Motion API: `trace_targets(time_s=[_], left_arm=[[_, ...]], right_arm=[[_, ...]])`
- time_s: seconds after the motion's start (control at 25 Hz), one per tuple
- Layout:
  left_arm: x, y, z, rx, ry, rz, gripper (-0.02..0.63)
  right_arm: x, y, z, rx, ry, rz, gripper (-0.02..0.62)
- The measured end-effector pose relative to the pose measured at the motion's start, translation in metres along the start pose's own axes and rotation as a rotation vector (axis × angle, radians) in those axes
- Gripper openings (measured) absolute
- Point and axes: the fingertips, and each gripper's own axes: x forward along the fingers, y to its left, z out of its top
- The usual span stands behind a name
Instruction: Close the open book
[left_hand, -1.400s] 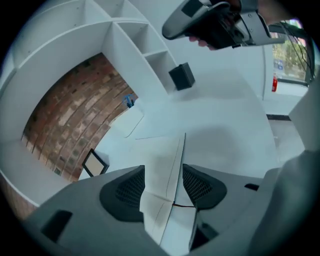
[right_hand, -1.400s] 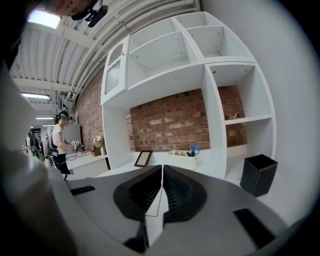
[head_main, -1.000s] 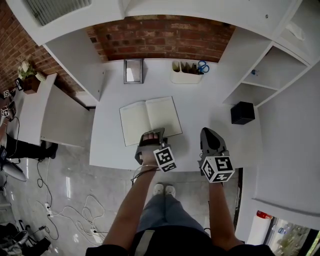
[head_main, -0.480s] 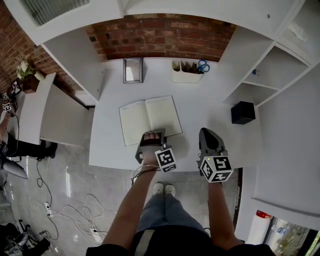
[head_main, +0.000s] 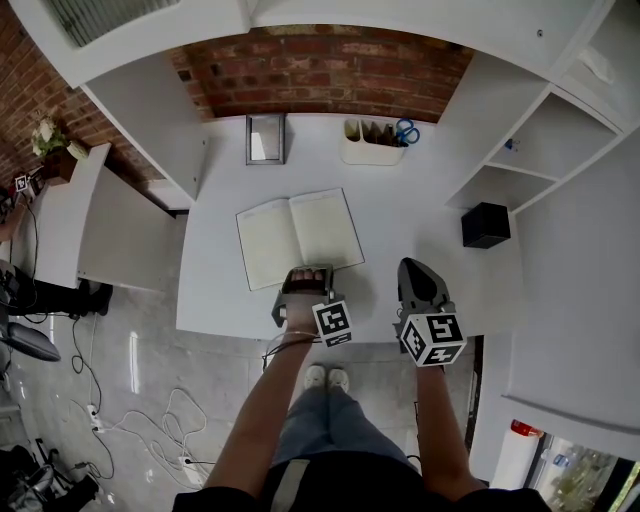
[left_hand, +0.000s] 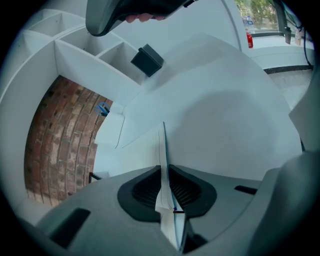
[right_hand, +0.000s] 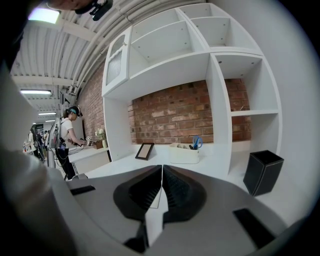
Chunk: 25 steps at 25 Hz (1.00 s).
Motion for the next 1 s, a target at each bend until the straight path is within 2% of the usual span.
trace_targets(time_s=[0.2,0.52,0.72,1.0], left_arm=[[0.000,0.000,0.000,-0.030,-0.012,-0.009,0.044],[-0.007,0.009,-0.002,-0.166,-0.073,0.024,0.038],[-0.017,0.016,-0.004,-0.341,-0.136,0.049,0.037],[-0.037,0.033,-0.014,-0.612,-0.220,0.129,0.032]], right_arm=[[-0.001,0.000,-0.003,0.002,0.006,-0.001,-0.002],[-0.002,-0.001,-0.006,0.007,0.011,-0.002,-0.002],[-0.002,-0.001,-0.007,0.012,0.016,-0.004,-0.002],[0.001,0.003,-0.008,0.005,0.024,0.000,-0.002]])
